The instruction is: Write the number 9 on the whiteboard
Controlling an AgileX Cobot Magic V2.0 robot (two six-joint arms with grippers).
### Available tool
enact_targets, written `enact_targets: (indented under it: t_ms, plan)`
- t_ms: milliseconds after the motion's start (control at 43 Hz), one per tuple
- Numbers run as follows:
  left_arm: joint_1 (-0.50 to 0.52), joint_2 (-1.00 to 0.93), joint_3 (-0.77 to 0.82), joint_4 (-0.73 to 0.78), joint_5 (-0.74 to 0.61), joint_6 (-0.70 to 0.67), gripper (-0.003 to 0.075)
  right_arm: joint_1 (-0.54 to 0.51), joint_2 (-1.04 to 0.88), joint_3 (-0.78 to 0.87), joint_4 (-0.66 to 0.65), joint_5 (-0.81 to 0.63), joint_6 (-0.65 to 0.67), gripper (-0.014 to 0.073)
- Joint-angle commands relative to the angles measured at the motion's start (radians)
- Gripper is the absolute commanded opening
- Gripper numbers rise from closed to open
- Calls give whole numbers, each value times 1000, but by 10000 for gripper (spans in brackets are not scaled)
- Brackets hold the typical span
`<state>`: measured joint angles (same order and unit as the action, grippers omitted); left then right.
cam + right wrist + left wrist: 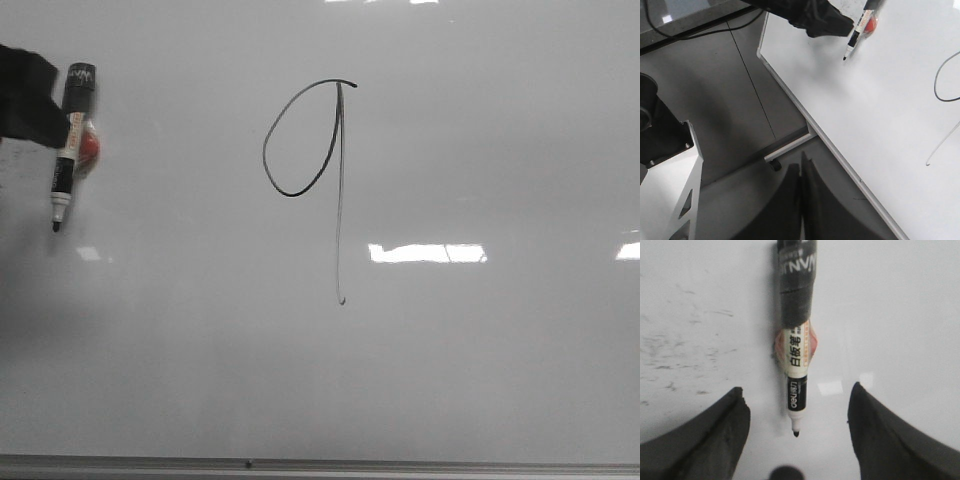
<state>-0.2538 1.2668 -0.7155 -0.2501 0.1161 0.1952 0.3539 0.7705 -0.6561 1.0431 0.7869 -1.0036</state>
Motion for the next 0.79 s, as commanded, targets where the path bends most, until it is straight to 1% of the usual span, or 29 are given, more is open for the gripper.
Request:
enact_targets:
  t_ms: [0,140,209,349,442,605,767]
  plan:
    - [-19,-194,67,-2,-99,3,383,-6,-7,-25,58,-28,-2,-60]
    - [-36,-463,207,-2,-100,3,272,-6,-7,-25,58,-28,-2,-60]
    - [-36,-588,269,-2,-98,3,198,-6,-7,-25,58,-28,-2,-60]
    - [-36,-845,350,-2,-98,3,57,-6,-7,-25,58,-28,-2,-60]
    - [-36,-985,373,-2,-96,3,-15,-6,-7,-25,58,-28,-2,-60]
    - [-36,-1129,377,-2,-90,3,-19,-6,-7,-25,58,-28,-2,-60]
    - [-36,-1156,377,-7,-90,3,-19,-6,-7,-25,58,-28,-2,-60]
